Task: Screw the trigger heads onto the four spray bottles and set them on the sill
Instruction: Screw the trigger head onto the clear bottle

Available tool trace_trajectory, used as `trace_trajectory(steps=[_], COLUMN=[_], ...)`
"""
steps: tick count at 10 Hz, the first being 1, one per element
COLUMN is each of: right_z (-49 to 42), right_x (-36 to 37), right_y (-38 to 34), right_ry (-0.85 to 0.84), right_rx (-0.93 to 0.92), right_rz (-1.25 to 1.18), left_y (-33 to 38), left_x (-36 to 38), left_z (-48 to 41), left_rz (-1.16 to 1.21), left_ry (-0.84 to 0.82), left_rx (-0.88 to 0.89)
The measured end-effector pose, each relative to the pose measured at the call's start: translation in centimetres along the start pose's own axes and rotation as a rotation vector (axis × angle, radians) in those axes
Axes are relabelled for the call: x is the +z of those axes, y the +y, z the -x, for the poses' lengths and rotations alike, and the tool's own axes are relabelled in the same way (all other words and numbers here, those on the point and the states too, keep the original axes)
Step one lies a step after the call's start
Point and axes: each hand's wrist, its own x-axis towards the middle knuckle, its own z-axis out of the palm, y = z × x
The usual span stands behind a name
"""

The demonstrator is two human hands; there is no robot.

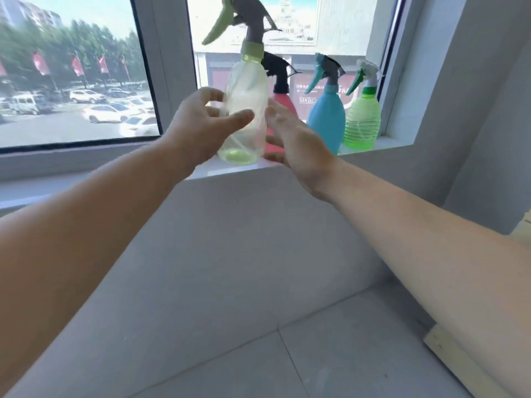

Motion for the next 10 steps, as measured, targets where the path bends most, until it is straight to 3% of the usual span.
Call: trace_trajectory(steps=[4,7,10], right_z=[-4.6,-5.2,-3.9], right_x=[3.8,4.2,2.7], right_y=[1.5,3.0,3.5], right_ry=[-0.013,0.034,0.148], right_rx=[0.034,0.092,0.033], right_rz=[0.052,0.045,0.079], left_y=[-5.1,-6.1,-5.8], left_x=[-2.4,-2.4,-2.3], left_z=[-3.1,-4.0,-2.4], left_rz=[-0.051,-0.096,-0.200], left_ry=[0.008,-0.004,0.116], left_rx=[-0.083,-0.039,0.008])
